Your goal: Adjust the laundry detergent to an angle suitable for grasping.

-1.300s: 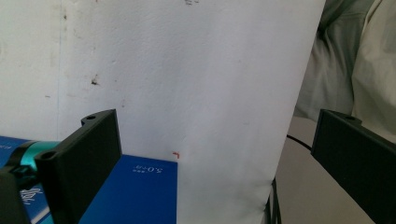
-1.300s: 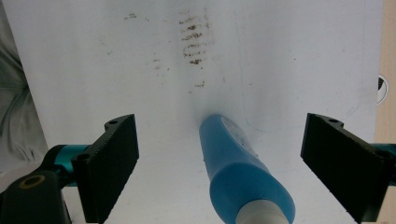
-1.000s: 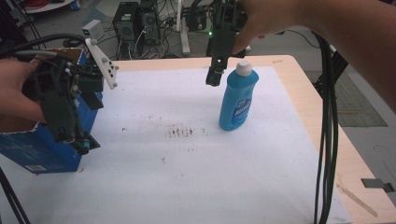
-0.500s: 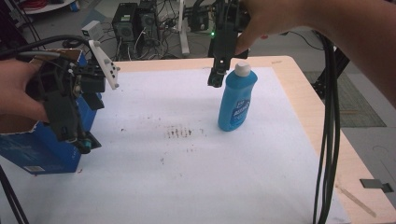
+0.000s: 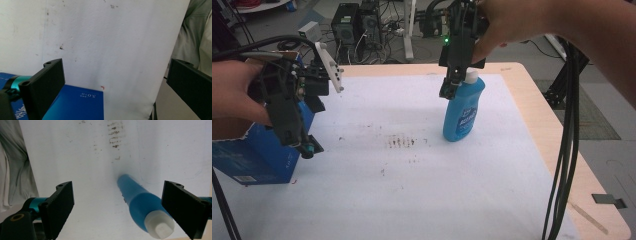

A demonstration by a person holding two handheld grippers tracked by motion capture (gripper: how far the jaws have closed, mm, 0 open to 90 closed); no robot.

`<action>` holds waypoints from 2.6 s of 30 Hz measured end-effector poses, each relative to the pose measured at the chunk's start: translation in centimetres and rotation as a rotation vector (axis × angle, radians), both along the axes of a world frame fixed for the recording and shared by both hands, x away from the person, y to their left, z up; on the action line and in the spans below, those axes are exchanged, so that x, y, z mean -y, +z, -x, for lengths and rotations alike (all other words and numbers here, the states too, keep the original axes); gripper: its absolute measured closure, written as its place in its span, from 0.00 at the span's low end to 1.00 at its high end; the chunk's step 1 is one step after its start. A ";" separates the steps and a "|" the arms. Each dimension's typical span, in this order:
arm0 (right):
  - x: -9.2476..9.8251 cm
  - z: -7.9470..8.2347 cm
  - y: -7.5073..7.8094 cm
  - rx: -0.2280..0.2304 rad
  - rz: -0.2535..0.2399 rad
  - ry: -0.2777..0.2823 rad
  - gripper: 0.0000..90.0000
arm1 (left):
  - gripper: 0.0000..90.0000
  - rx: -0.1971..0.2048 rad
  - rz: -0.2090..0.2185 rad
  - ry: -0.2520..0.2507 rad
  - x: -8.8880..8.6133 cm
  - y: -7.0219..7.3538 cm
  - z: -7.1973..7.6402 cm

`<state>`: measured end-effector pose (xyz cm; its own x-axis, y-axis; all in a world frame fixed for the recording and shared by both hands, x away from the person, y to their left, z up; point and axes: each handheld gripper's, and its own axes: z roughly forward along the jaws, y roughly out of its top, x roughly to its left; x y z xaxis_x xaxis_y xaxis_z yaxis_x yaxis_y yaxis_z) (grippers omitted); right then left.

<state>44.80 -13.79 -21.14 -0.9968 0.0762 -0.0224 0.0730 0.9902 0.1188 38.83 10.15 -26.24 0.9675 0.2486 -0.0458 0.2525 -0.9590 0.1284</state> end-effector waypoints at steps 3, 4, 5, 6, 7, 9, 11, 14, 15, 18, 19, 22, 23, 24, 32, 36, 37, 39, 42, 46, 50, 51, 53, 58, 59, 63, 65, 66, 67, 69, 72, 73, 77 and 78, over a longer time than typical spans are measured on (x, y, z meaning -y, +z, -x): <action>0.4 0.5 -0.1 -0.004 0.005 0.001 0.12 | 0.02 0.012 -0.004 -0.007 0.2 0.0 -0.2; 0.6 0.6 -0.1 -0.004 0.007 -0.001 0.12 | 0.02 0.016 0.000 -0.007 0.3 0.0 -0.3; 0.8 0.7 -0.1 -0.005 0.009 -0.009 0.12 | 0.02 0.020 0.004 -0.006 0.3 0.1 -0.4; 1.0 0.8 -0.1 -0.004 0.009 -0.008 0.12 | 0.02 0.023 0.008 -0.001 0.4 0.1 -0.5; 1.2 1.0 -0.1 -0.003 0.009 -0.011 0.12 | 0.02 0.028 0.013 0.005 0.5 0.1 -0.6; 1.6 1.3 0.0 -0.010 0.007 -0.016 0.12 | 0.02 0.034 0.017 0.023 0.6 0.1 -0.9; 2.1 1.5 -0.1 -0.014 0.005 -0.019 0.12 | 0.02 0.035 0.015 0.030 0.7 0.1 -1.2; 2.6 1.9 -0.3 -0.022 0.008 -0.017 0.12 | 0.02 0.036 0.019 0.040 0.8 -0.1 -1.5; 2.6 1.9 -0.3 -0.022 0.008 -0.017 0.12 | 0.02 0.036 0.019 0.040 0.8 -0.1 -1.5; 3.1 2.4 -0.6 -0.027 0.010 -0.021 0.12 | 0.02 0.047 0.021 0.036 1.0 -0.1 -1.7; 3.3 2.5 -0.7 -0.026 0.012 -0.025 0.12 | 0.02 0.050 0.021 0.029 1.1 -0.2 -1.8; 3.7 3.1 -0.9 -0.016 0.017 -0.016 0.12 | 0.02 0.053 0.026 0.017 1.3 -0.3 -2.0; 3.9 3.3 -1.0 -0.015 0.015 -0.018 0.12 | 0.02 0.055 0.032 0.016 1.4 -0.4 -2.1; 4.1 3.4 -1.1 -0.016 0.015 -0.014 0.12 | 0.02 0.056 0.035 0.016 1.5 -0.4 -2.3; 5.9 4.3 -1.7 -0.020 0.027 -0.062 0.12 | 0.02 0.061 0.054 0.001 2.9 -0.5 -3.1; 6.9 4.5 -2.0 -0.024 0.016 -0.080 0.12 | 0.02 0.061 0.050 -0.005 3.5 -0.8 -3.5; 7.1 4.6 -2.0 -0.027 0.017 -0.083 0.12 | 0.02 0.059 0.049 -0.002 3.6 -0.8 -3.6; 7.5 4.7 -2.3 -0.027 0.017 -0.087 0.12 | 0.02 0.060 0.047 -0.004 3.8 -0.9 -3.8; 8.0 4.9 -2.6 -0.032 0.015 -0.089 0.12 | 0.02 0.061 0.047 -0.006 4.0 -1.1 -4.0; 8.5 5.2 -3.0 -0.035 0.014 -0.103 0.12 | 0.02 0.064 0.057 0.006 4.3 -1.2 -4.1; 8.9 5.4 -3.6 -0.039 0.007 -0.100 0.12 | 0.02 0.076 0.077 0.016 4.7 -1.3 -4.3; 9.0 5.6 -3.7 -0.041 0.015 -0.112 0.12 | 0.02 0.078 0.089 0.028 4.7 -1.3 -4.4; 9.3 5.6 -4.0 -0.041 0.014 -0.113 0.12 | 0.02 0.075 0.112 0.045 4.8 -1.4 -4.7; 9.8 5.8 -4.7 -0.060 0.011 -0.120 0.12 | 0.02 0.105 0.160 0.094 5.0 -1.7 -5.1; 9.9 5.8 -4.8 -0.059 0.012 -0.119 0.12 | 0.02 0.108 0.176 0.099 5.1 -1.8 -5.2; 10.2 5.7 -5.1 -0.057 0.002 -0.126 0.12 | 0.02 0.119 0.221 0.137 5.3 -2.4 -5.4; 10.3 5.7 -5.2 -0.060 -0.004 -0.131 0.12 | 0.02 0.126 0.243 0.156 5.4 -2.8 -5.4; 10.4 5.8 -5.3 -0.061 -0.005 -0.134 0.12 | 0.02 0.132 0.254 0.163 5.4 -2.9 -5.4; 10.5 5.8 -5.4 -0.062 -0.002 -0.140 0.12 | 0.02 0.139 0.265 0.173 5.4 -3.1 -5.4; 10.6 5.7 -5.6 -0.065 -0.003 -0.140 0.12 | 0.02 0.162 0.288 0.189 5.4 -3.3 -5.4; 10.7 5.7 -5.7 -0.069 -0.003 -0.141 0.12 | 0.02 0.205 0.352 0.227 5.4 -3.4 -5.3; 10.7 5.6 -5.8 -0.069 -0.006 -0.135 0.12 | 0.02 0.213 0.374 0.238 5.3 -3.4 -5.2; 10.9 5.5 -5.8 -0.074 -0.005 -0.140 0.12 | 0.02 0.257 0.446 0.265 5.3 -3.7 -4.8; 11.0 5.5 -5.9 -0.074 -0.004 -0.142 0.12 | 0.02 0.270 0.463 0.265 5.3 -3.8 -4.7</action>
